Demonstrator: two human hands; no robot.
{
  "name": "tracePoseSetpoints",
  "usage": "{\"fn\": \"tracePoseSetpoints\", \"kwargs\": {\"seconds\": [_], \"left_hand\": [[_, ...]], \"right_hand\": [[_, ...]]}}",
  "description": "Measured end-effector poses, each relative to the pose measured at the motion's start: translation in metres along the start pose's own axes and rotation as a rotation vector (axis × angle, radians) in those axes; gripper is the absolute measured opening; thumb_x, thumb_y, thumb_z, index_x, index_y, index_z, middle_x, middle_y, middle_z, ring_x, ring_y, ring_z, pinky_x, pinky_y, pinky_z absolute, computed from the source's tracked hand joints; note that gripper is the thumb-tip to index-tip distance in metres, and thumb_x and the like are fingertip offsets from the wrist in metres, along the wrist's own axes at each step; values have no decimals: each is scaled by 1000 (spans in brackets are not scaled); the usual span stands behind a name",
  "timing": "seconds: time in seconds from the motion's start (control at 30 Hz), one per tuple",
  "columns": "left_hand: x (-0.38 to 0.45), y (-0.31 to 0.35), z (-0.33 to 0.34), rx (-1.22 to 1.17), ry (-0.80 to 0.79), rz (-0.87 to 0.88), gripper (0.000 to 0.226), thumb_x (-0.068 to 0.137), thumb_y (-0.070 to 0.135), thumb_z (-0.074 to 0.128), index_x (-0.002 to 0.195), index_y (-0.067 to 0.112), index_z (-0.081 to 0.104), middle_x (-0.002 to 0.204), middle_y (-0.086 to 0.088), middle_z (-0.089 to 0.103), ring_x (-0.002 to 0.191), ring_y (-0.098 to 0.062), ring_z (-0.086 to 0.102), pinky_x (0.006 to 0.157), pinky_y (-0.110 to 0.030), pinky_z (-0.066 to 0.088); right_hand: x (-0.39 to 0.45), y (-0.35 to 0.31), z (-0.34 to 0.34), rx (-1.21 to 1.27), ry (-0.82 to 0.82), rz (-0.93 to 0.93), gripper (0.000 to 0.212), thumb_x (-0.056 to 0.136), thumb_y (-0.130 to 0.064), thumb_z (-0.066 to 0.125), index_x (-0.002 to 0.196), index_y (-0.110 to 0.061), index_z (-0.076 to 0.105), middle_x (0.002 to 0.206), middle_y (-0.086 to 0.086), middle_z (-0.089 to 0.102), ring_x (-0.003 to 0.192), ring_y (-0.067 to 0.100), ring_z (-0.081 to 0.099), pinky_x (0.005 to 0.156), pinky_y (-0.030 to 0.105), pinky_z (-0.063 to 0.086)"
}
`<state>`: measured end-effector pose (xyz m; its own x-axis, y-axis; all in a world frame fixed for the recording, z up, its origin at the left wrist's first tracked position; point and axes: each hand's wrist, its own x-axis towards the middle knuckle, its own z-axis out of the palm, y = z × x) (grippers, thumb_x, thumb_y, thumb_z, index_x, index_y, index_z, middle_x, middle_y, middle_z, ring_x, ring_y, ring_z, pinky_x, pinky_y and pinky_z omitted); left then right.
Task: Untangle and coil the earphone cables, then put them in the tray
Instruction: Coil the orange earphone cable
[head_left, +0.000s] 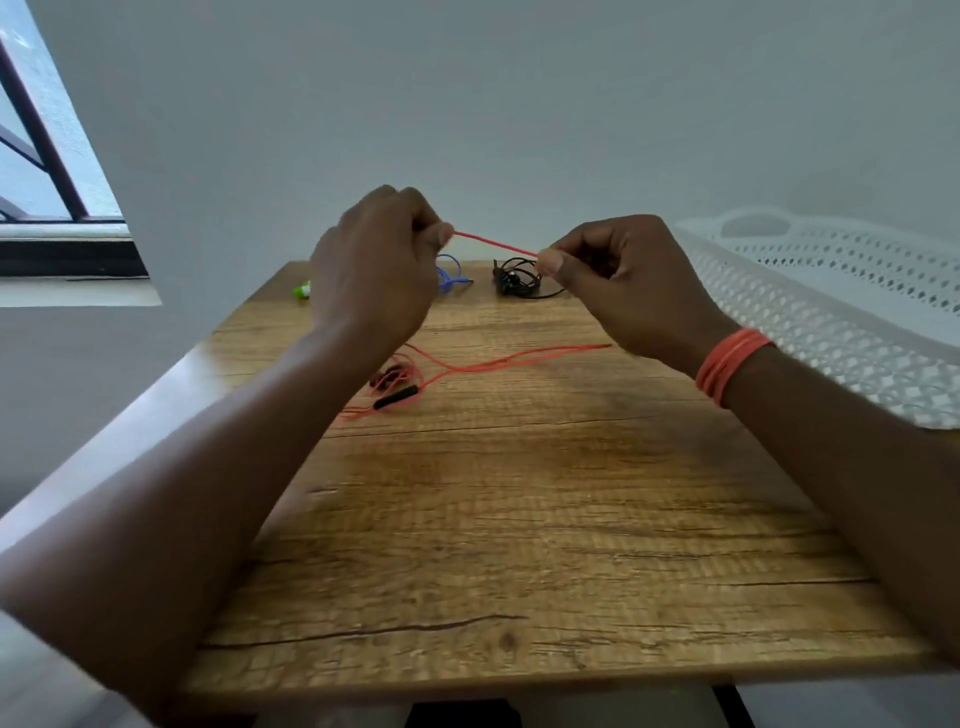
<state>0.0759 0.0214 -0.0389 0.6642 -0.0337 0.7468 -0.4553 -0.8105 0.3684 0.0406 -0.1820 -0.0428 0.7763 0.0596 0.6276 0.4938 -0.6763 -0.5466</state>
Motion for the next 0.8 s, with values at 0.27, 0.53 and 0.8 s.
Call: {"fn": "tracePoseSetpoints", "kwargs": {"seconds": [0.27,0.53,0.8], "left_hand": [[-4,-8,7,-30,-34,31,24,96,27,49,119,24,57,117,4,60,106,-19,57,94,-34,27],[-20,30,12,180,-62,417,58,101,43,40,154,29,21,163,-10,9,149,-32,3,115,-50,9],[-16,24,6,329,-100,515,36,99,44,42,111,23,68,144,-1,50,148,-27,21,117,-57,-3]], "right_hand": [[-3,-2,1,-23,-65,7,18,95,-20,59,92,-11,73,65,-17,58,53,-8,50,54,4,35],[-5,-11,1,21,-62,-99,19,99,-19,53,88,-15,68,62,-22,56,61,-13,54,59,4,39],[-4,-11,0,54,-56,-119,22,98,-20,55,85,-13,72,61,-20,61,59,-7,58,59,7,40]]}}
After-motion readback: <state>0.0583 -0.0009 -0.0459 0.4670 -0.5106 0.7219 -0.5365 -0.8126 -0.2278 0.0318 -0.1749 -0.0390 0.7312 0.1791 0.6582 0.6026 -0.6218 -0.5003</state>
